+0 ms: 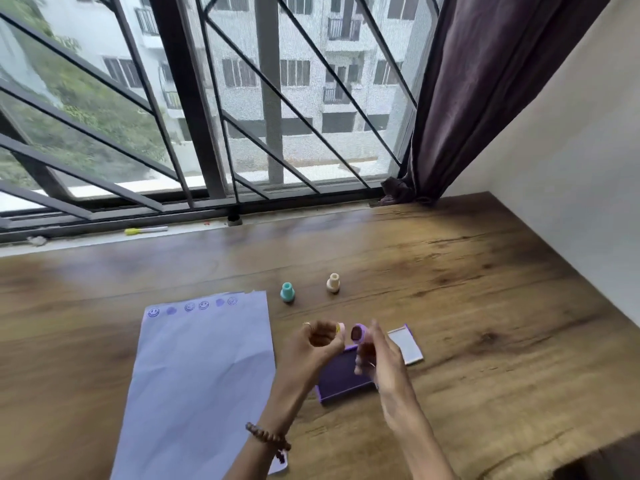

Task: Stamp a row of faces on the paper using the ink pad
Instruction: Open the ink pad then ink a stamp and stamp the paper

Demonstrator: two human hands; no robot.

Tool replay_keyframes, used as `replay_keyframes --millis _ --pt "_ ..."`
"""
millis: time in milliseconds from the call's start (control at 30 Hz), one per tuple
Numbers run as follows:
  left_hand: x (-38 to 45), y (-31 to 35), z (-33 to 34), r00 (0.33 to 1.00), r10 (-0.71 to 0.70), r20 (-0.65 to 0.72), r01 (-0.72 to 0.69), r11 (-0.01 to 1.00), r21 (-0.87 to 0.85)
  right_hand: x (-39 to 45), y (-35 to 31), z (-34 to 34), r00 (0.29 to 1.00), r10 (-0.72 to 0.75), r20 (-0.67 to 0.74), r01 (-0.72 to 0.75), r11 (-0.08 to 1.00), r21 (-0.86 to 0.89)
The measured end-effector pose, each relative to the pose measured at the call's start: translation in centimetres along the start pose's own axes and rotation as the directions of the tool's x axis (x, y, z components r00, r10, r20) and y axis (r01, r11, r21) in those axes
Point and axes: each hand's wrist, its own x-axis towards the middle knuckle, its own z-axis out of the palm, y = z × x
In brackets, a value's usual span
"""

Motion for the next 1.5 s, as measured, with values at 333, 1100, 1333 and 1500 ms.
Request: replay_keyframes --millis 333,1100,1333,1500 --pt "0.2 -4.7 -3.6 0.991 0.132 0.033 -0.124 0.774 0.621 -0.9 1.4 -3.9 0.995 0.099 0.016 -0.1 0.971 0.218" --pt "-1.4 -7.5 -3.5 0.96 0.18 0.215 -0.28 0.644 0.711 -1.5 1.5 -3.0 0.925 -0.277 0.26 0.332 0.256 -0.908" --pt "-1.4 -7.7 -3.3 0.958 0.193 0.21 -0.285 0.643 0.71 -0.7 1.8 -2.9 0.895 -0.257 0.365 0.399 0.095 -0.912" --pt "-1.1 -8.0 -3.2 0.961 0.16 0.226 -0.276 0.628 0.728 -0.2 1.5 -3.1 0.878 -0.234 0.419 0.45 0.099 -0.888"
